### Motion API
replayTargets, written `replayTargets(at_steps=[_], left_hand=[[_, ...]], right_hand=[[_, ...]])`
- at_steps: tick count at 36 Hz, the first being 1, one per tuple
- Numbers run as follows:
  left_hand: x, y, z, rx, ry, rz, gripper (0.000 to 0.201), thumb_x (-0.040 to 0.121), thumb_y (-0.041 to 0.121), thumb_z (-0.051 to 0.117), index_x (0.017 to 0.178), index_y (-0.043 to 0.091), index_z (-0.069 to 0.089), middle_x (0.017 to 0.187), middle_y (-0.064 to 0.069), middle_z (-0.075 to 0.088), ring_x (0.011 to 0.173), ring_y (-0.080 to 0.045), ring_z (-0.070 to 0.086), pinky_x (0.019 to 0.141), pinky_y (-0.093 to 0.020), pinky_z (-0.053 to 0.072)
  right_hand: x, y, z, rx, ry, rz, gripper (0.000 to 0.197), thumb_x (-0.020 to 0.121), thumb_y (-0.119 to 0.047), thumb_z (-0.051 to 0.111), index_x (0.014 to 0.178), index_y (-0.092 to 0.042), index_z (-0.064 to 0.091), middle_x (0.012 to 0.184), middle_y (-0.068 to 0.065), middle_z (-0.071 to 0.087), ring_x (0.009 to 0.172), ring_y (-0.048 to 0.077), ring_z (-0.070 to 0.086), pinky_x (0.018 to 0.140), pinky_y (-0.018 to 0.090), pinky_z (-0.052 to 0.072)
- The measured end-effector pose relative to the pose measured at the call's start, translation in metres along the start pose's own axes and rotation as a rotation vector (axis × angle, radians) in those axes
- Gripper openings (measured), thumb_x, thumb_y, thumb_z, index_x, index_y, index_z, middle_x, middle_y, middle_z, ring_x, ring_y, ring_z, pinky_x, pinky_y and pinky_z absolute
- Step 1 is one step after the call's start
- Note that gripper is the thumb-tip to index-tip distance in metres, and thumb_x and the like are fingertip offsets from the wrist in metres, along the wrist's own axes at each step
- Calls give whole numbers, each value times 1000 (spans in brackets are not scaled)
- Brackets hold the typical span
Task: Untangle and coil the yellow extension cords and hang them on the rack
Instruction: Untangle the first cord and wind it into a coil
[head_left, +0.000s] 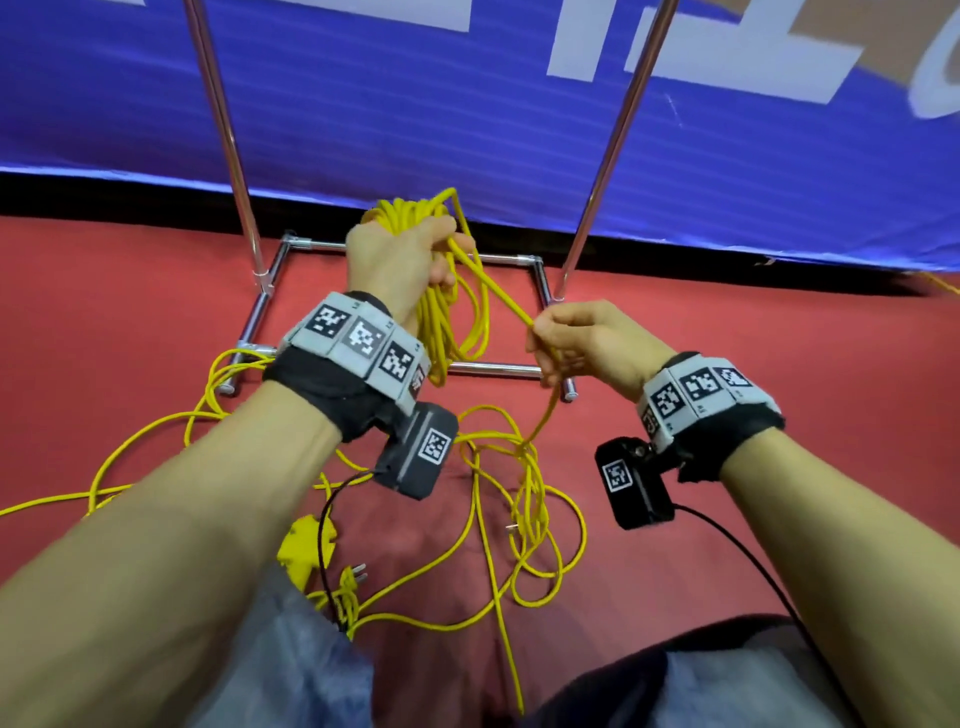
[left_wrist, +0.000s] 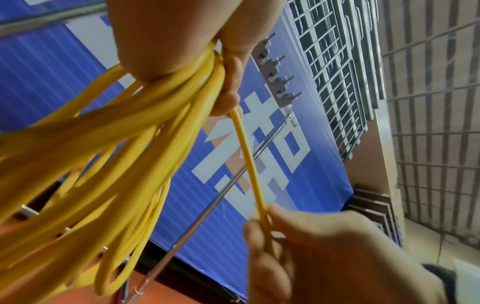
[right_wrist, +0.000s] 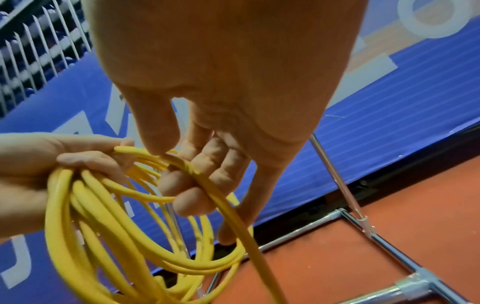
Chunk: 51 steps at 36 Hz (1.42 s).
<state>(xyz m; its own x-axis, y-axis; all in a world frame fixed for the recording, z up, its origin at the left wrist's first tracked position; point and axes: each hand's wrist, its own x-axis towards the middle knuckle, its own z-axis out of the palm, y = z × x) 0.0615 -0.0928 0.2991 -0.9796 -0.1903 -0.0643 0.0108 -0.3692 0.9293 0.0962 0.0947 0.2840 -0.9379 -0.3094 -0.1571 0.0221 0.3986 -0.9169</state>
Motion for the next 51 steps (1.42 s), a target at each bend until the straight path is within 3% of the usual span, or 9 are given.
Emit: replayTargets(at_steps=[7, 11, 15, 21, 27, 31, 38, 44, 51], left_hand=[[0, -3, -5, 115, -22, 63, 27, 90, 18, 67, 73, 1, 55, 80, -29, 63, 37, -12, 48, 39, -25, 39], [-13, -13, 4, 165, -24, 46, 40, 82, 25, 74, 78, -13, 64, 49, -14, 49, 38, -23, 39, 42, -26, 40], [-26, -21, 15, 191, -3, 24, 26, 76, 12, 76, 59, 3, 59, 37, 0, 45, 32, -14, 40, 42, -23, 39], [-32, -10, 13, 123, 33, -7, 14, 60, 16, 74, 52, 9, 64, 84, -39, 64, 33, -16, 41, 45, -25, 42], [-19, 0, 5, 65, 6, 67, 17, 53, 21, 77, 44, 13, 66, 87, -46, 58, 33, -16, 40, 44, -25, 41], [-2, -4, -8, 76, -14, 81, 40, 83, 2, 65, 45, 14, 69, 85, -33, 67, 34, -11, 42, 46, -25, 41], [-6, -11, -4, 125, -45, 22, 27, 86, 19, 71, 61, 8, 69, 95, -35, 66, 32, -10, 41, 50, -28, 40], [-17, -24, 8, 150, -109, -45, 30, 84, 14, 71, 60, 5, 55, 43, -12, 42, 36, -21, 42, 49, -29, 38], [-14, -7, 4, 81, -168, -20, 19, 89, 6, 62, 72, -3, 62, 57, -7, 67, 35, -11, 41, 45, -24, 42]], right_hand=[[2, -6, 3, -172, 107, -114, 27, 99, -19, 50, 77, -11, 64, 60, 7, 53, 58, 23, 46, 59, 33, 40], [12, -19, 19, -220, 177, -193, 30, 99, -22, 50, 72, -21, 63, 52, -5, 53, 50, 17, 44, 55, 27, 36], [15, -32, 33, -379, 226, -270, 41, 95, -18, 50, 57, -29, 57, 48, -10, 56, 44, 0, 49, 55, 15, 36], [9, -25, 29, -261, 142, -86, 34, 98, -27, 50, 70, -14, 61, 58, 4, 61, 50, 15, 54, 57, 30, 48], [-5, -6, 7, -22, -11, 61, 26, 100, -10, 47, 79, -1, 59, 64, 14, 57, 54, 21, 55, 57, 25, 49], [-3, 8, 1, -134, 11, 40, 29, 98, -17, 53, 77, 1, 61, 63, 11, 59, 56, 21, 55, 61, 34, 45], [3, -9, 14, -149, 112, -109, 25, 99, -14, 51, 83, 0, 64, 59, 4, 53, 49, 10, 49, 51, 20, 42], [10, -27, 26, -102, 216, -231, 27, 99, -17, 50, 78, -4, 62, 56, 0, 55, 48, 11, 51, 52, 24, 43], [0, -7, 25, 14, -63, 6, 32, 103, -21, 39, 83, -8, 59, 70, 9, 58, 70, 21, 58, 77, 40, 44]])
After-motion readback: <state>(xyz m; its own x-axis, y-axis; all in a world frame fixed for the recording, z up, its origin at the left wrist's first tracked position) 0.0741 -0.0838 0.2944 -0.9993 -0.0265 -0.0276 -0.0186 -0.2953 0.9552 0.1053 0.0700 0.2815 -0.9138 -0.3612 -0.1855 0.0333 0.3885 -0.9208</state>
